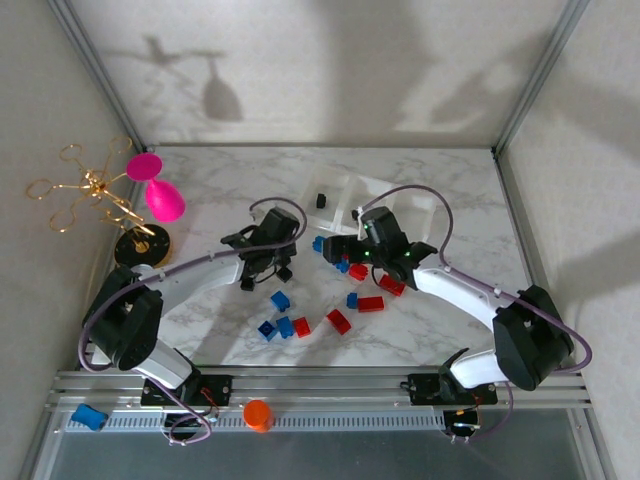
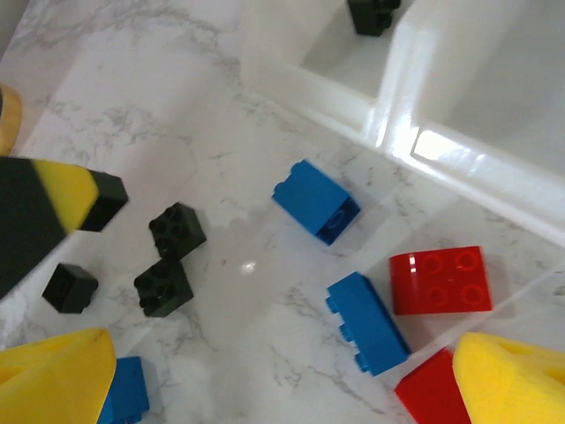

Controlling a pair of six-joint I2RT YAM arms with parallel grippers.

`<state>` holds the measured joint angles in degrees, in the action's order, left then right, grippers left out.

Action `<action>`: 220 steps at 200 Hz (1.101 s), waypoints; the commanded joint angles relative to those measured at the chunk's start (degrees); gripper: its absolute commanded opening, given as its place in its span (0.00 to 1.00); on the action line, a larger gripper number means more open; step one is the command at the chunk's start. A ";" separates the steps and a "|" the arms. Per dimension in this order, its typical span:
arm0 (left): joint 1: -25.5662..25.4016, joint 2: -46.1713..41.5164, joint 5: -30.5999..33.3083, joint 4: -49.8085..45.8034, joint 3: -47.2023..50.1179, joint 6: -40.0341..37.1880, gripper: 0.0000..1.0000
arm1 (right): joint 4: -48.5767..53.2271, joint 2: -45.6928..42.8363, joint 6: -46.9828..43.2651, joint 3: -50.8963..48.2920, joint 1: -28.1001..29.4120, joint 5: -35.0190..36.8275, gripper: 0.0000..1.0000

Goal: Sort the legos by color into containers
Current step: Pick up the lego from the center of the table, then place the lego in the container.

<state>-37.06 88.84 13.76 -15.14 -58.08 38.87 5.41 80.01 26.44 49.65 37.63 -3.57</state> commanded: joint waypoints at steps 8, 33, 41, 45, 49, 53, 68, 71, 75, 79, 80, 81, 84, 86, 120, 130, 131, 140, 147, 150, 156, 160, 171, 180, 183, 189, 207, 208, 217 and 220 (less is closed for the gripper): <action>-0.38 5.63 -0.22 0.98 -8.06 -3.08 0.37 | 0.58 -1.20 0.53 3.18 -2.83 0.88 0.99; -0.30 11.62 -0.03 2.48 -14.45 -4.32 0.37 | 1.05 -1.34 1.52 3.91 -5.08 3.65 0.99; -0.30 13.75 0.13 2.78 -16.89 -4.64 0.36 | 0.87 -1.51 2.14 3.69 -6.09 3.60 0.99; -0.21 14.91 0.01 3.12 -17.97 -4.95 0.36 | 0.68 -1.63 2.25 3.57 -6.50 3.47 0.99; -0.21 16.01 -0.04 3.50 -19.23 -5.22 0.36 | 0.43 -1.79 2.37 3.46 -6.95 3.20 0.99; -0.21 16.99 -0.15 3.99 -20.31 -5.56 0.36 | 0.26 -1.87 2.43 3.36 -7.30 3.13 0.99; 0.01 21.07 0.23 5.75 -23.86 -6.76 0.36 | 0.13 -2.03 2.49 3.25 -8.16 2.41 0.99; 0.12 21.94 0.23 5.88 -24.78 -6.85 0.36 | 0.17 -1.98 2.48 3.24 -8.32 2.36 0.99; 0.33 23.08 0.22 5.86 -25.97 -6.88 0.36 | 0.28 -2.04 2.48 3.26 -8.47 2.31 0.99; 0.62 24.33 0.06 5.62 -27.31 -6.88 0.36 | 0.38 -2.12 2.48 3.24 -8.60 2.29 0.99; 0.69 24.66 0.00 5.59 -27.63 -6.88 0.36 | 0.43 -2.13 2.48 3.25 -8.61 2.27 0.99; 0.77 24.95 -0.02 5.49 -27.97 -6.88 0.36 | 0.45 -2.18 2.48 3.26 -8.66 2.22 0.99; 0.95 25.74 -0.09 5.32 -28.85 -6.88 0.36 | 0.51 -2.22 2.48 3.19 -8.68 2.24 0.99; 1.05 26.29 -0.12 5.28 -29.44 -6.88 0.36 | 0.55 -2.24 2.48 3.18 -8.84 2.19 0.99; 2.42 33.19 -1.24 4.85 -37.30 -7.22 0.37 | 0.57 -3.84 2.49 1.96 -9.67 1.71 0.99; 2.39 34.61 -1.43 4.28 -39.29 -7.69 0.40 | 0.65 -4.22 2.42 1.78 -9.76 1.76 0.99; 2.41 34.76 -1.49 4.22 -39.43 -7.72 0.40 | 0.65 -4.23 2.40 1.77 -9.76 1.74 0.99; 2.43 35.78 -2.09 4.01 -40.72 -8.23 0.43 | 0.74 -4.48 2.18 1.68 -9.85 1.75 0.99; 2.51 36.44 -2.47 3.81 -41.62 -8.36 0.45 | 0.81 -4.61 2.03 1.68 -9.84 1.79 0.99; 2.52 36.65 -2.58 3.71 -41.93 -8.45 0.46 | 0.91 -4.60 1.92 1.75 -9.85 1.89 0.99; 2.51 36.97 -3.10 3.67 -42.31 -8.62 0.47 | 1.05 -4.69 1.79 1.85 -9.85 1.99 0.99; 2.52 37.10 -3.43 3.59 -42.56 -8.72 0.48 | 1.07 -4.73 1.63 1.89 -9.80 1.99 0.99; 2.60 37.20 -4.01 3.51 -42.90 -8.68 0.51 | 1.18 -4.84 1.13 2.12 -9.85 1.82 0.99; 2.56 37.03 -4.43 3.54 -43.07 -8.79 0.53 | 1.27 -4.87 0.76 2.36 -9.85 1.80 0.99; 2.68 36.95 -4.44 3.45 -43.13 -8.81 0.54 | 1.31 -4.95 0.65 2.50 -9.85 1.84 0.99; 2.69 36.73 -4.44 3.29 -43.32 -8.90 0.54 | 1.35 -5.04 0.29 2.64 -9.85 1.66 0.99; 2.87 35.66 -5.07 2.18 -43.69 -8.89 0.54 | 1.71 -5.12 -0.27 3.24 -9.85 0.87 0.99; 2.87 35.51 -5.07 2.11 -43.69 -8.90 0.54 | 1.71 -5.17 -0.26 3.25 -9.85 0.73 0.99; 2.96 34.38 -5.23 1.95 -43.16 -8.84 0.54 | 1.57 -5.50 -0.65 3.31 -9.85 -0.35 0.99; 2.95 33.87 -5.30 1.91 -42.90 -8.79 0.54 | 1.54 -5.58 -0.69 3.34 -9.85 -0.63 0.99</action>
<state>-34.50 125.38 9.82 -10.70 -99.92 31.03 6.02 76.31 27.46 51.96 28.10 -1.87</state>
